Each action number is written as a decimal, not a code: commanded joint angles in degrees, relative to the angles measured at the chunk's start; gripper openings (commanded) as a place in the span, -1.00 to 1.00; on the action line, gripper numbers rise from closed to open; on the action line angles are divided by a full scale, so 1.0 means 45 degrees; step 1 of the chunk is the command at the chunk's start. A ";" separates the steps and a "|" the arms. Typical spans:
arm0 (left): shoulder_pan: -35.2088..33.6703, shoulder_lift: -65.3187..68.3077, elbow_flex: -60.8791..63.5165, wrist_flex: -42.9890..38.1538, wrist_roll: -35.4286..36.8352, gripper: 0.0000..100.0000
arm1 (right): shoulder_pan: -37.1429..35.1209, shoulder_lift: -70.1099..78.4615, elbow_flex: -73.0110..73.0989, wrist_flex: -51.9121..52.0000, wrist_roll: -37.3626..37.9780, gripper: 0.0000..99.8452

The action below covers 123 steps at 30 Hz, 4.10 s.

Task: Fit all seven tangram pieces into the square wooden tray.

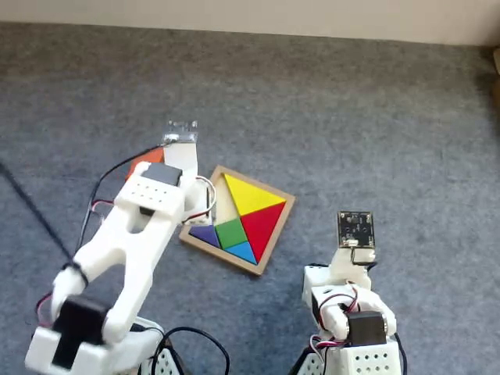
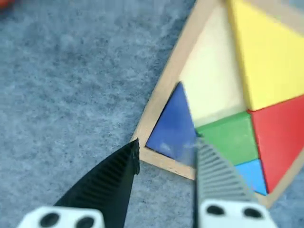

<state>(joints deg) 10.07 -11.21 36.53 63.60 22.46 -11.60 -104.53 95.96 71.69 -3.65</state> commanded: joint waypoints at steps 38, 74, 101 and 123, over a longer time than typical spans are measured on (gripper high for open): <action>-0.1241 -1.2591 0.6085 -0.0957 -0.3145 -0.98 | 0.0166 -0.0244 0.1709 0.0088 -0.0078 -0.93; -0.2882 -2.0679 0.9211 0.2032 -0.3165 -0.99 | 0.0166 -0.0244 0.1709 0.0088 -0.0078 -0.93; -0.2960 -1.6381 0.5031 0.2110 -0.5177 -0.99 | 0.0166 -0.0244 0.1709 0.0088 -0.0078 -0.93; -0.5265 -0.5675 -0.2393 0.4181 -0.6896 -0.99 | 0.0166 -0.0225 0.1709 0.0068 -0.0078 -0.93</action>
<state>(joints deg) -11.74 -37.05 28.35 86.90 -7.87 -11.60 -104.53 95.96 71.69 -3.65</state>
